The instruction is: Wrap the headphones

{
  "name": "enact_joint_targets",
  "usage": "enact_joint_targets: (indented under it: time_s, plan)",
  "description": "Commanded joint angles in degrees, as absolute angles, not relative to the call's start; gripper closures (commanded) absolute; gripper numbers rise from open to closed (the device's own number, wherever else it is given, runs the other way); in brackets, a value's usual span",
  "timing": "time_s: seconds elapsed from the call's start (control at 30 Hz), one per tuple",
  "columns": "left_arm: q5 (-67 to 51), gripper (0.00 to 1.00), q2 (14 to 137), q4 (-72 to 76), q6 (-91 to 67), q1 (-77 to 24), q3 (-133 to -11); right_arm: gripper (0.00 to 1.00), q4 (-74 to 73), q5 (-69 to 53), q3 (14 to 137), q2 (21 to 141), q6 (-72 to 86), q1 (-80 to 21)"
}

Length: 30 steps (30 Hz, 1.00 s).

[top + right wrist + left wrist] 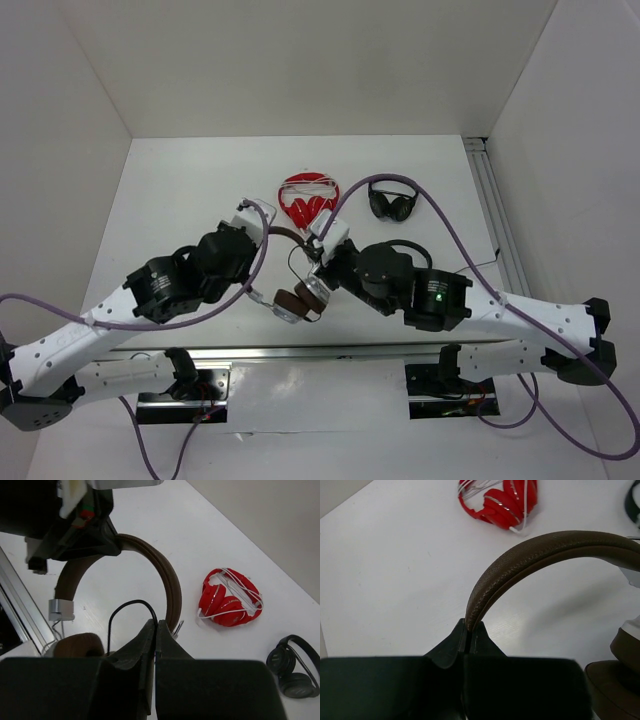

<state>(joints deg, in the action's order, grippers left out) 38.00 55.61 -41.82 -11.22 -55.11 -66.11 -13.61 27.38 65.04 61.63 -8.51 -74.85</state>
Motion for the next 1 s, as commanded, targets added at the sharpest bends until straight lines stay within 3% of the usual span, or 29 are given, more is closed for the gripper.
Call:
enact_joint_targets:
  time_s: [0.0, 0.5, 0.97]
  plan:
    - [34.5, 1.0, 51.6, -36.0, -9.2, -58.2, -65.6, 1.0, -15.0, 29.1, 68.2, 62.3, -10.9, -75.2]
    - [23.8, 1.0, 44.2, -34.5, -4.5, -60.6, -62.3, 1.0, -13.1, 31.2, 63.8, 59.0, -11.4, -73.1]
    - [20.6, 1.0, 38.9, -32.8, -4.5, -60.6, -61.8, 1.0, -11.8, 17.1, 59.9, 58.4, -10.2, -68.2]
